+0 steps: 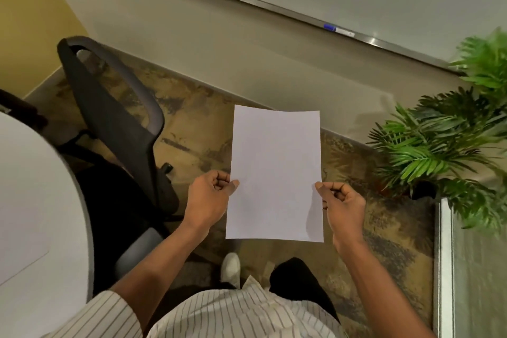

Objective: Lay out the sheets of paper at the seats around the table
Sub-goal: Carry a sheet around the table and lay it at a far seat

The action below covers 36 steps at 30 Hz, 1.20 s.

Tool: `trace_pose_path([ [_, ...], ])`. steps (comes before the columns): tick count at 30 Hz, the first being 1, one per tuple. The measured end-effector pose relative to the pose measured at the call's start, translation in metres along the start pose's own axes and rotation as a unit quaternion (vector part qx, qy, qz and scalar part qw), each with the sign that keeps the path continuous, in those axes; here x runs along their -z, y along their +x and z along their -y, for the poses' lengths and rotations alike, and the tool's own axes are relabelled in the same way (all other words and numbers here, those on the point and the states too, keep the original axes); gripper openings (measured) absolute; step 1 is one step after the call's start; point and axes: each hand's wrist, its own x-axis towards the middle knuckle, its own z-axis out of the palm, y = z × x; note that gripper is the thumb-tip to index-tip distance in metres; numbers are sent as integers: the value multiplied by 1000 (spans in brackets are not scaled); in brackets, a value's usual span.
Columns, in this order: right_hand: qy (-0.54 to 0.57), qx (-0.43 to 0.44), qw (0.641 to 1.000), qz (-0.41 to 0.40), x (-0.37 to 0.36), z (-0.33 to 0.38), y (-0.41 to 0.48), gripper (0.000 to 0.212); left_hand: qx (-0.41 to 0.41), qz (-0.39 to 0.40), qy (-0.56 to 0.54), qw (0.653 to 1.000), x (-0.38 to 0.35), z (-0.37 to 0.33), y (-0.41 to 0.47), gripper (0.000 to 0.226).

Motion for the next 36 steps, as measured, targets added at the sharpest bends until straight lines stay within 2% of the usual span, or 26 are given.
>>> trace_pose_path([
  [9, -10, 7, 999, 45, -36, 55, 136, 9, 46, -26, -23, 998, -42, -60, 95, 7],
  [16, -60, 9, 988, 139, -75, 111, 258, 6, 72, -122, -32, 989, -78, -118, 163, 8],
  [21, -104, 41, 971, 212, -114, 162, 321, 9, 91, -189, -66, 976, -91, -153, 193, 17],
  [27, -115, 72, 951, 279, -191, 203, 374, 10, 128, -239, -108, 957, -75, -175, 243, 16],
  [36, -154, 110, 917, 351, -353, 245, 415, 12, 157, -320, -166, 919, 0, -182, 347, 10],
])
